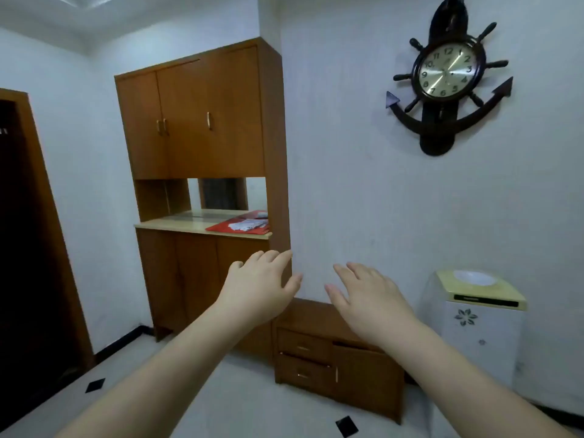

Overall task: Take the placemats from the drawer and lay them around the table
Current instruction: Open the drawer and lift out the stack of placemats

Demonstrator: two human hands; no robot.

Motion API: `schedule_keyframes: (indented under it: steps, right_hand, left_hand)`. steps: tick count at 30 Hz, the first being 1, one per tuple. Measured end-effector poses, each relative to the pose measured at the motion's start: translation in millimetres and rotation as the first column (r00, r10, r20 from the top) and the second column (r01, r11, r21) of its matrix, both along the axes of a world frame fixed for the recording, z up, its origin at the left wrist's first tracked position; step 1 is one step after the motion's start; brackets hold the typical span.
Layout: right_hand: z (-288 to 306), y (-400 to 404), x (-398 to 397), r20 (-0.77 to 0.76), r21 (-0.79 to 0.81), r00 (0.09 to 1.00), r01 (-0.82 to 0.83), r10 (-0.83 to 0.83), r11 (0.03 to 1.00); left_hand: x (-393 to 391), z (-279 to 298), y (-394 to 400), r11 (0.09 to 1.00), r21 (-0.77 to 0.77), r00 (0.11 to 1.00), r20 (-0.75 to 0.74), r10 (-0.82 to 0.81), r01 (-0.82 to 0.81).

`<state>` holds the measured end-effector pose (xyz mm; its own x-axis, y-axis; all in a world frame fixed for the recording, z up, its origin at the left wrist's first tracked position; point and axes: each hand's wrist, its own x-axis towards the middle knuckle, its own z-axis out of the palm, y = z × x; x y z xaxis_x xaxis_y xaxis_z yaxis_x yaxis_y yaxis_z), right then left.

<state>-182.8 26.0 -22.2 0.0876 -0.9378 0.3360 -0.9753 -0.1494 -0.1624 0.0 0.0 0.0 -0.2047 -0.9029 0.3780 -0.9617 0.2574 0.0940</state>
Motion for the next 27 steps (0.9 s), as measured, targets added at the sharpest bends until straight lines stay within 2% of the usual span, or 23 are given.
schedule_keyframes:
  steps: [7,12,18,27]
  right_hand:
    - [-14.1,-89.1,-50.2,-0.057,-0.003,0.998,0.012,-0.012,1.000]
    - [-25.5,-143.2,-53.4,-0.061,0.026,0.998,-0.020,0.021,0.999]
    - [-51.0,-212.3,-24.2,-0.039,0.041,0.997,-0.062,0.063,0.997]
    - [-95.8,-341.1,69.0,-0.046,0.071,0.996,-0.070,0.074,0.995]
  left_hand:
    - [-37.5,-15.8,-83.3,1.000,-0.027,0.996,0.084,0.018,-0.016]
    - [-41.5,-36.8,-131.7,0.999,-0.033,0.993,0.112,0.026,-0.023]
    - [-15.9,-61.9,-194.7,0.997,-0.074,0.994,0.108,0.026,-0.018]
    - [80.6,-112.4,-318.7,0.996,-0.086,0.995,0.097,0.019,-0.011]
